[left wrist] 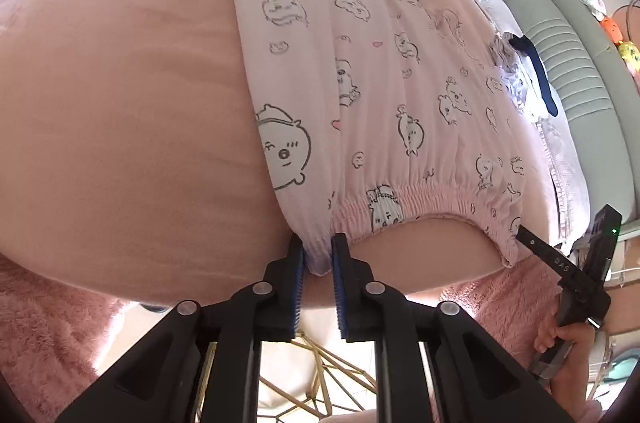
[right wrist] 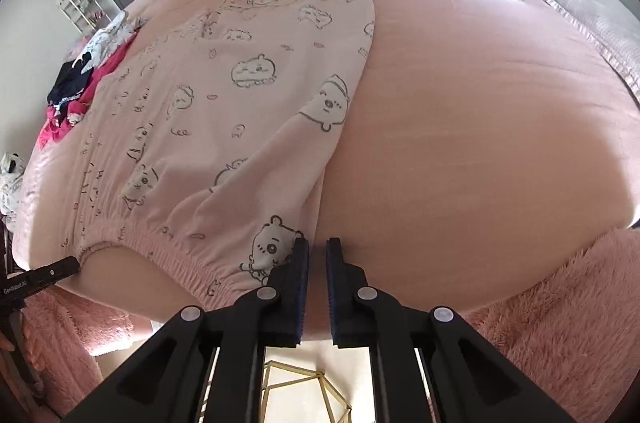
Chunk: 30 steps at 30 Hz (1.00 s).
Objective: Fold clothes
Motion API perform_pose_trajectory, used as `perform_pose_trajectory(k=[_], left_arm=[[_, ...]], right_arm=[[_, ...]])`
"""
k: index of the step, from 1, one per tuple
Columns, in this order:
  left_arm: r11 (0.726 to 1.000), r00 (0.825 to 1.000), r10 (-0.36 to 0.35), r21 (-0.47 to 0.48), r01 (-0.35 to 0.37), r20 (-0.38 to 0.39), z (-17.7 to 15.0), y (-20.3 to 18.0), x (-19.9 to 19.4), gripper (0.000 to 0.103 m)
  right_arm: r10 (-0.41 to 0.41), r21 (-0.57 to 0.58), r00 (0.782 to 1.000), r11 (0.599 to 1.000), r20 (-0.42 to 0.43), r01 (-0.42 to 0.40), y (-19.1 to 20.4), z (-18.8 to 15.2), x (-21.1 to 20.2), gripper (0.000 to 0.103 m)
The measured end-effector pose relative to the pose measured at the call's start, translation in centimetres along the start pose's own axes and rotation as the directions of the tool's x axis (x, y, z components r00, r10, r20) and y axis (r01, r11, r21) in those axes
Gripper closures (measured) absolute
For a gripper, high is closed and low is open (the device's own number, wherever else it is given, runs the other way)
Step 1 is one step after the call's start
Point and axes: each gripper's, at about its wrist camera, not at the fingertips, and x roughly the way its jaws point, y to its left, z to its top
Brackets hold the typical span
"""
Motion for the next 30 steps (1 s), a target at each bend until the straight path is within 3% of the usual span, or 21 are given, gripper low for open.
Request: perform_pose_trajectory(k=[2,5,9,11,13,17,20,23,25,30], left_arm=[[0.996,0.995,0.083,0.039,-0.085,0.051,0.4,-0.8,-0.9,0.072],[0.978,0.982,0.155,0.124,-0.168,0.11,1.4,-2.7,-1.5,0.07],[0.941,0.982,0.113,0.302,-0.154,0.15,3.2,-5.8,-0.8,0.07],[0.921,0.989,0.099,0.366,-0.132,0.109,4.5,-7.2,1.0,0.07],[0.912,0.991,0.131,0.389,-0.131,0.026,5.6,-8.2,3.8,0.07],[0.914,0.987,0.151,0.389,-0.117,-0.058,6.6,-7.7,5.0,0.07],[0.904,0.997,0.081,0.419,-0.082,0.02,10.5,-10.0,4.4,0.07],[0.884,0.993,0.004,0.464,-0.058,0.117,16.3,-13.2,6.1,0.07],[0.873,0.985,0.02,0.476,-0.101,0.171,20.3,-14.8,8.5,0.07],[0.875,0.982,0.028,0.471,-0.115,0.187,28.0,-17.2,13.6,0.07]], right_arm=[[-0.026,-0.02,0.999,0.999,0.026,0.026,0.2,0.6,-0.5,0.095],[-0.06,-0.049,0.996,0.997,0.061,0.063,0.4,1.6,-1.0,0.095],[-0.061,-0.098,0.997,0.993,0.053,0.066,0.6,4.2,-0.2,0.095],[-0.057,-0.124,0.997,0.99,0.051,0.063,0.7,5.8,0.5,0.095],[-0.055,-0.14,0.998,0.988,0.036,0.06,0.7,7.4,1.3,0.095],[-0.086,-0.176,0.996,0.98,0.03,0.09,-0.3,10.4,2.2,0.094],[-0.112,-0.173,0.993,0.978,0.036,0.116,-1.8,13.0,3.2,0.084],[-0.1,-0.142,0.994,0.984,0.034,0.104,-2.9,16.4,5.1,0.082],[-0.088,-0.125,0.995,0.988,0.038,0.092,-3.3,18.7,6.7,0.081],[-0.075,-0.067,0.997,0.995,0.019,0.076,-4.8,24.0,10.1,0.081]])
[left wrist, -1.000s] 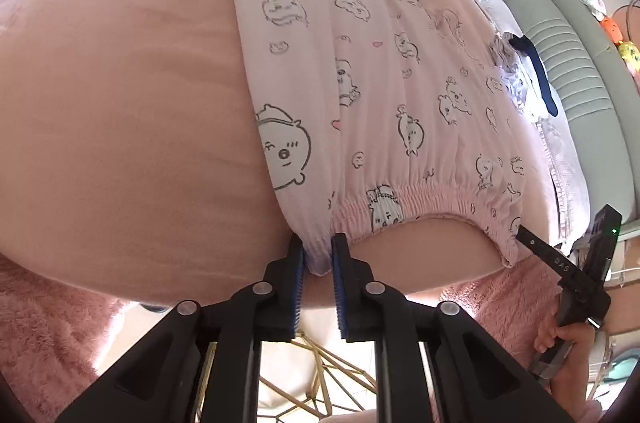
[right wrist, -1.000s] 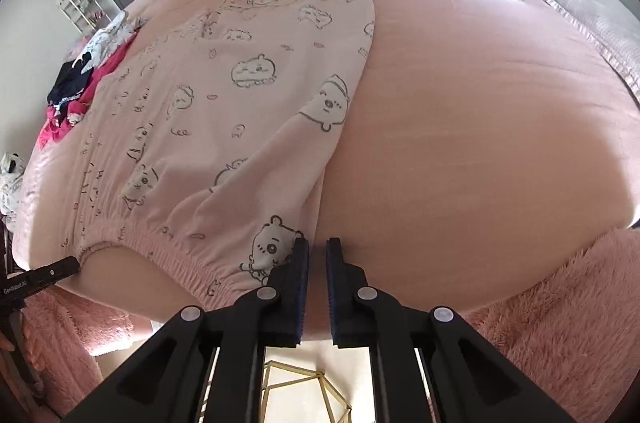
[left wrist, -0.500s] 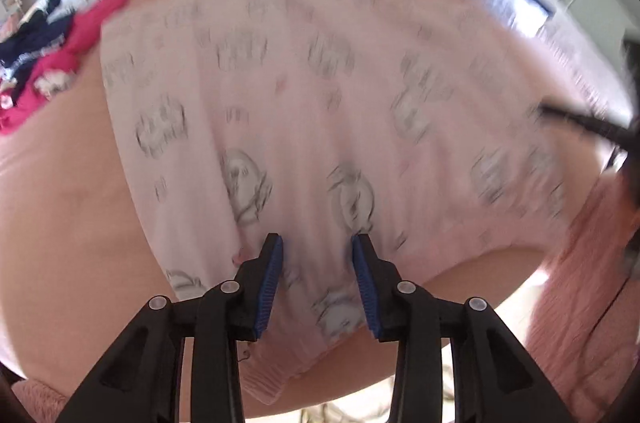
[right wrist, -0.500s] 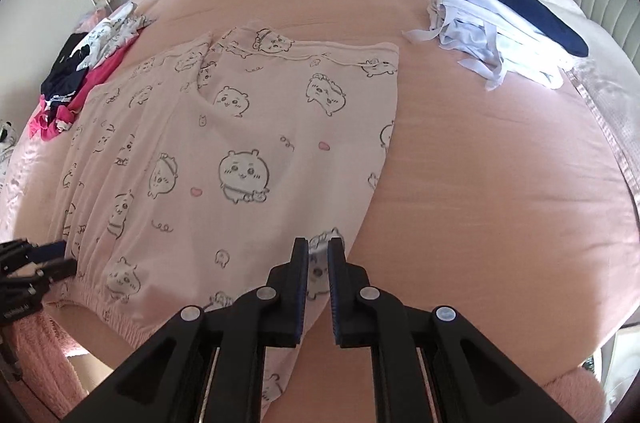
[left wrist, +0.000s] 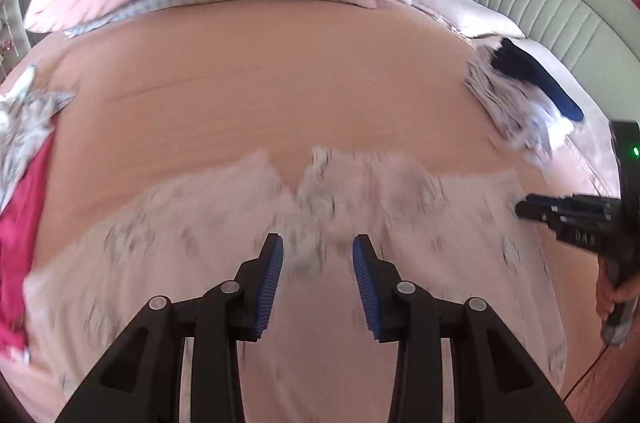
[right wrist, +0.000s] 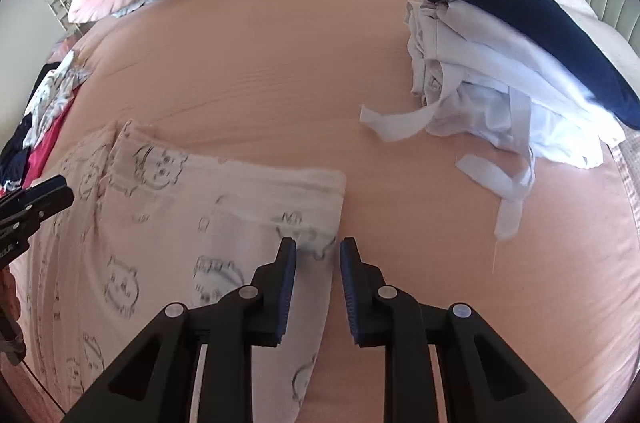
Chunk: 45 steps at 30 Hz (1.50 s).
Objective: Fold clothes
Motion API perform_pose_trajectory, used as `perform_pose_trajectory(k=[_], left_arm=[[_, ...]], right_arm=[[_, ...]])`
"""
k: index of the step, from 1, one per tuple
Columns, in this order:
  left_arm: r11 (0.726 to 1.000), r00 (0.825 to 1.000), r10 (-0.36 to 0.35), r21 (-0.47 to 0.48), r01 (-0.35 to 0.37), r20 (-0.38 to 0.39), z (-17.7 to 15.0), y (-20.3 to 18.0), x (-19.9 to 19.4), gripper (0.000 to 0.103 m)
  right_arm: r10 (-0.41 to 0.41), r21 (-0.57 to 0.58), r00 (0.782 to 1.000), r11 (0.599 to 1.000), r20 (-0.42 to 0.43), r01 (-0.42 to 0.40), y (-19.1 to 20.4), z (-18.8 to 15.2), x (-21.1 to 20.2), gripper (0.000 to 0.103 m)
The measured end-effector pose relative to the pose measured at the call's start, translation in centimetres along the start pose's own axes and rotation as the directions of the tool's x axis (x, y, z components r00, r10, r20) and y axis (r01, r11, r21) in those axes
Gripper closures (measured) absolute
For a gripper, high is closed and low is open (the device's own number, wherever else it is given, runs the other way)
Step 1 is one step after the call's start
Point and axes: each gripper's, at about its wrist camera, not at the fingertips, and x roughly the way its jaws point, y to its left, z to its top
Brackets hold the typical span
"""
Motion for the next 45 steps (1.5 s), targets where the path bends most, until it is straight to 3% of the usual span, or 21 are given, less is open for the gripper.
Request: perform_pose_trajectory(k=[1,3,7,9,10,11,12,15,18,21,26,30,32,34,38,41,45], left_arm=[[1.0,1.0,0.006,0.006,-0.006,0.0,1.0,0.1,1.0,0.07],[1.0,1.0,0.012,0.028,-0.011,-0.025,2.3,-0.1,2.8,0.07],[0.996,0.997,0.009,0.086,-0.002,-0.079,2.9,-1.3,5.1,0.07],[0.993,0.997,-0.002,0.116,0.011,-0.08,2.9,-2.0,5.5,0.079],[0.992,0.997,-0.004,0.126,0.013,-0.078,2.9,-2.3,5.6,0.089],[0.991,0.997,-0.001,0.131,0.01,-0.074,3.0,-2.5,5.6,0.093],[0.991,0.997,0.002,0.136,0.007,-0.071,3.0,-2.8,5.5,0.094],[0.99,0.998,0.02,0.142,-0.012,-0.053,3.0,-3.0,5.3,0.096],[0.992,0.999,0.028,0.127,-0.023,-0.038,3.1,-2.7,5.2,0.097],[0.997,0.999,-0.008,0.081,0.01,-0.036,3.5,-2.0,5.1,0.097],[0.999,1.0,0.003,0.047,-0.002,-0.009,3.9,0.1,4.6,0.097],[1.0,1.0,0.012,0.008,-0.012,-0.006,3.6,1.2,6.3,0.096],[1.0,0.999,0.011,-0.021,-0.01,0.034,3.8,1.6,5.6,0.096],[0.998,0.995,0.055,-0.036,-0.052,0.081,4.4,2.2,5.1,0.095],[0.994,1.0,0.022,-0.104,-0.022,0.005,5.1,4.1,5.0,0.095],[0.999,1.0,-0.026,0.024,0.025,0.013,4.2,2.2,2.9,0.095],[0.988,0.995,-0.075,0.133,0.083,-0.066,1.7,-0.1,2.1,0.095]], right_arm=[[0.005,0.006,1.0,1.0,0.001,-0.005,-0.2,0.5,0.4,0.08],[0.015,0.017,1.0,1.0,0.004,-0.015,-0.7,1.4,1.2,0.066],[0.029,0.018,0.999,0.999,0.018,-0.029,-1.2,2.0,2.1,0.06],[0.027,-0.002,0.999,1.0,0.023,-0.027,-1.0,2.0,2.0,0.06],[0.033,-0.017,0.999,0.999,0.028,-0.032,-0.8,1.9,2.0,0.06],[0.045,-0.027,0.998,0.999,0.032,-0.044,-0.7,1.8,2.0,0.064],[0.069,-0.028,0.997,0.997,0.035,-0.068,-0.6,1.7,2.0,0.082],[0.091,-0.006,0.995,0.996,0.049,-0.091,-0.7,1.6,1.6,0.093],[0.098,-0.005,0.992,0.995,0.083,-0.098,-0.8,1.4,0.7,0.096],[0.101,0.006,0.987,0.995,0.126,-0.103,-1.1,1.4,-0.5,0.097],[0.028,0.012,0.976,0.999,0.218,-0.032,-2.2,1.6,-2.2,0.097],[0.024,0.069,0.994,0.997,0.11,-0.032,-3.9,1.0,1.4,0.097],[0.013,0.067,0.992,0.997,0.125,-0.021,-3.8,1.0,0.9,0.097],[0.005,0.067,0.99,0.998,0.14,-0.015,-3.7,1.0,0.5,0.097],[0.038,0.118,0.994,0.992,0.103,-0.05,-5.0,1.0,0.3,0.086],[0.001,0.097,0.991,0.995,0.131,-0.014,-4.8,0.9,-1.8,0.08],[-0.02,0.022,0.992,1.0,0.126,0.017,-3.3,-0.4,-3.2,0.071]])
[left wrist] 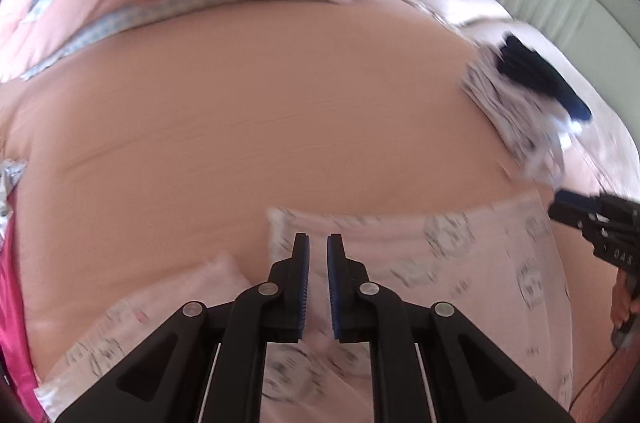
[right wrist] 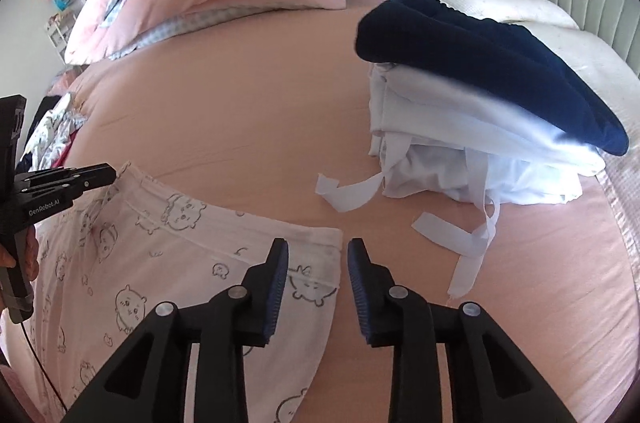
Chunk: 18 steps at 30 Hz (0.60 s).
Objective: Fold clothes
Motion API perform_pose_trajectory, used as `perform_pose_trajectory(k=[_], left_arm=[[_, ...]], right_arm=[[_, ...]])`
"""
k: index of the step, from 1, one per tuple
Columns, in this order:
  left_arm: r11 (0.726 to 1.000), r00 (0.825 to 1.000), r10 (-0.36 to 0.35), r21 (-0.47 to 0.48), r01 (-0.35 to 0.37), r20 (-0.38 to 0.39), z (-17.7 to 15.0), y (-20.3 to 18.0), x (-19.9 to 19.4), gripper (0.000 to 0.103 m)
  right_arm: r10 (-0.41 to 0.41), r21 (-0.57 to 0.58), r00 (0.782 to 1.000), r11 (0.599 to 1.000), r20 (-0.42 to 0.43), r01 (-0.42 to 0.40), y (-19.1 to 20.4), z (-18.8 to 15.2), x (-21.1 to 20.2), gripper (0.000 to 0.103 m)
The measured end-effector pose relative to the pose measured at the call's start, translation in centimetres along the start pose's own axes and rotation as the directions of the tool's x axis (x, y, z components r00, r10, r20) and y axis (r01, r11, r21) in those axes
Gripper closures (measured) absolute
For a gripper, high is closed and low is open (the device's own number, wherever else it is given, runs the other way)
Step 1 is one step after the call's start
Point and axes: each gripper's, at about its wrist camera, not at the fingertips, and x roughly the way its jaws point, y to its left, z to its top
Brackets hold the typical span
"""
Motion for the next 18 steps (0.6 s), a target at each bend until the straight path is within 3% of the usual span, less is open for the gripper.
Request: perform_pose_trajectory(k=[3,7,12,15,18], left_arm=[[0.999,0.999,0.001,0.05,0.002,-0.048,-0.9,-1.0,1.9,0.095],[0.998,0.999,0.019,0.065,-0.017,-0.029,-0.1,0.2,3.3,0.092],[0.995,0.995,0.099,-0.007,-0.099,-0.033,1.5,1.0,2.7,0.093],[0.999,0.999,0.037,0.02,-0.036,-0.005,0.3,-1.0,0.3,0.093],[0.998,0.999,-0.03,0.059,0.032,-0.027,-2.7,-3.9,-2.2,0.093]], right_arm=[[0.025,-0.043,0.997,0.999,-0.078,-0.029,1.1,-0.8,0.7,0.071],[0.02,-0.103,0.989,0.994,-0.146,-0.035,1.8,-1.7,2.7,0.071],[0.017,-0.077,0.996,0.997,-0.093,-0.025,1.3,-0.9,2.5,0.071],[0.036,-0.049,0.996,0.998,-0.083,-0.04,0.5,-1.1,1.6,0.071],[0.069,-0.065,0.992,0.995,-0.109,-0.076,1.5,-1.7,0.7,0.071]])
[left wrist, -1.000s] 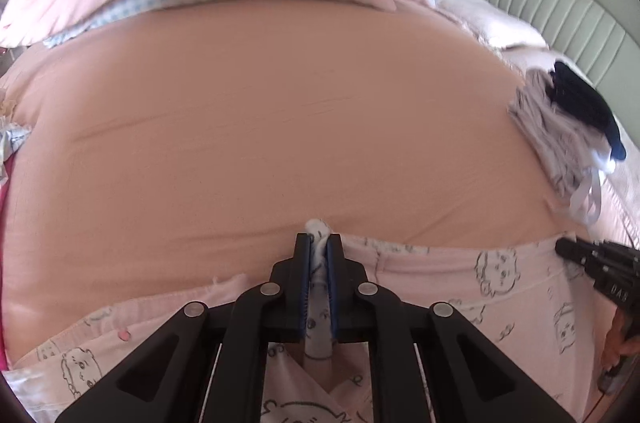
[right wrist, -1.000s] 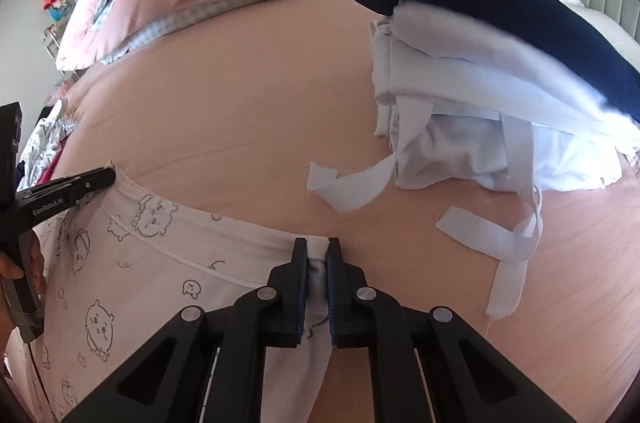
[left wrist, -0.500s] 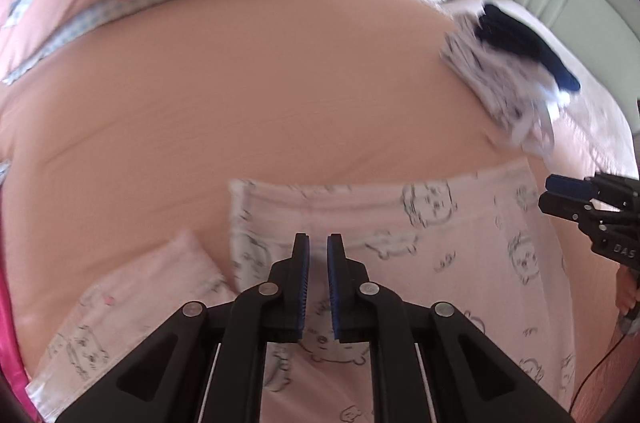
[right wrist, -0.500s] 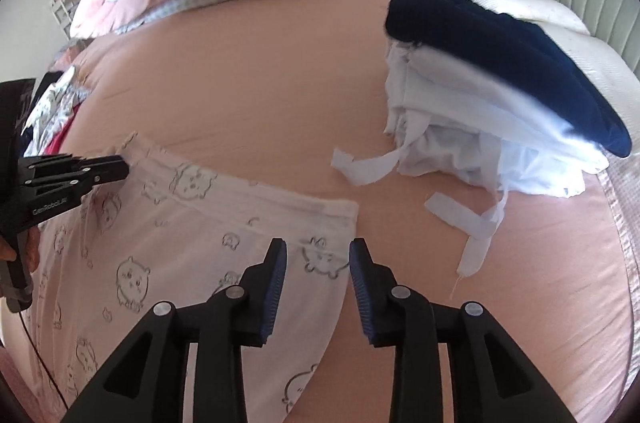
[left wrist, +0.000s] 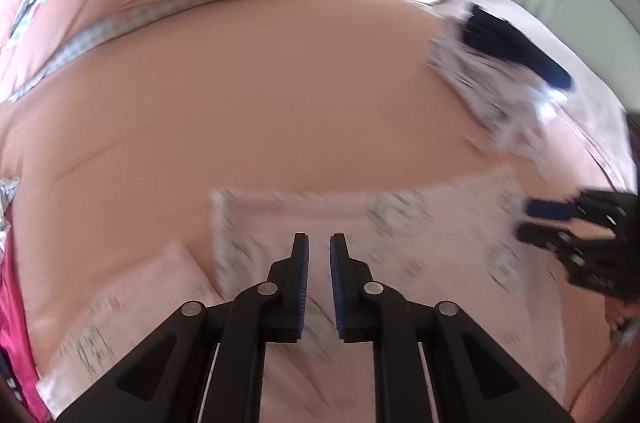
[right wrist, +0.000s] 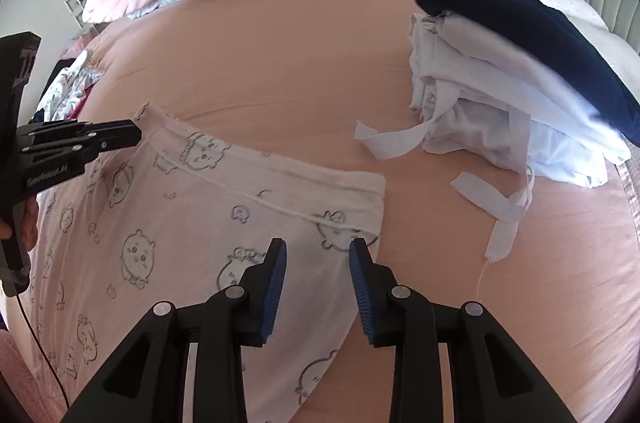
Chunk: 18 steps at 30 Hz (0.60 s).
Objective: Fold clothes
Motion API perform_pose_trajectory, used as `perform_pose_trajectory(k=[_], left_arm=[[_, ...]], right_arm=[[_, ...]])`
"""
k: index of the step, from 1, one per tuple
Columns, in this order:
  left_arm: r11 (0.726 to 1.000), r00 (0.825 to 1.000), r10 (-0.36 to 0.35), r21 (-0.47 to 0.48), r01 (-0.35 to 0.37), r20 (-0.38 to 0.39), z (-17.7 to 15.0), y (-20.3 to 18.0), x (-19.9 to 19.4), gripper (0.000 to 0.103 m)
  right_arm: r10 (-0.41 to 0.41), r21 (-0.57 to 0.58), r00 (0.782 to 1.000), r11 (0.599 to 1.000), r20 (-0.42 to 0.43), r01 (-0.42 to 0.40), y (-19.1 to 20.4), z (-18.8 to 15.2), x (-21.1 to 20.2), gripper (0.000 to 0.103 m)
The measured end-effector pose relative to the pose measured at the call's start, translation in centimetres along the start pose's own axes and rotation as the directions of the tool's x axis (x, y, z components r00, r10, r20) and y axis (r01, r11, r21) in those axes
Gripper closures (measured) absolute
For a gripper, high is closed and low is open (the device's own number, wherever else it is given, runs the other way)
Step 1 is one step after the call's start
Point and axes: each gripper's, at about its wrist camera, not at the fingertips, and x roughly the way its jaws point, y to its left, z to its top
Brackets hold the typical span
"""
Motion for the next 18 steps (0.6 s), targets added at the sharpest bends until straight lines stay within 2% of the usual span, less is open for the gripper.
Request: perform_pose_trajectory(k=[3,4,5,6,7,11,14,16,18], left_arm=[[0.999,0.999,-0.036,-0.018,0.036,-0.017,-3.5,-2.2,-2.0,0.086],[0.999,0.999,-0.039,-0.025,0.038,-0.017,-4.3,-2.8,-2.5,0.074],[0.999,0.999,-0.039,-0.026,0.039,-0.01,-5.3,-3.5,-3.1,0.053],[0.999,0.999,-0.044,-0.014,0.044,0.005,-6.5,-4.4,-3.8,0.045],[0.998,0.998,-0.055,0.007,0.055,0.02,-7.3,-5.5,-4.2,0.041],[0.993,0.999,-0.039,0.113,0.036,0.027,-9.8,-9.9,-4.2,0.041],[0.982,0.997,0.062,0.18,-0.053,-0.043,-12.2,-11.4,-2.7,0.041],[0.98,0.992,0.111,0.174,-0.099,-0.056,-13.2,-11.0,-2.5,0.038],[0.977,0.982,0.174,0.135,-0.164,-0.066,-14.0,-9.7,-3.4,0.038]], right_arm=[[0.041,0.013,0.999,0.999,-0.028,-0.04,1.3,-1.7,-1.1,0.071],[0.048,0.03,0.998,0.998,-0.036,-0.047,1.6,-2.4,-1.6,0.071],[0.049,0.047,0.998,0.998,-0.04,-0.048,2.1,-2.9,-2.0,0.071],[0.049,0.061,0.998,0.997,-0.043,-0.046,2.8,-3.6,-2.4,0.071],[0.04,0.07,0.998,0.997,-0.043,-0.037,3.4,-4.7,-2.8,0.071],[-0.025,0.097,0.998,0.995,-0.059,0.031,4.2,-9.4,-3.4,0.071],[-0.053,0.031,0.996,0.998,-0.065,0.055,6.4,-12.3,-2.7,0.07],[-0.129,-0.074,0.991,0.989,-0.033,0.126,7.7,-13.5,-2.9,0.069],[-0.151,-0.081,0.988,0.986,-0.039,0.148,7.2,-14.0,-3.6,0.061]])
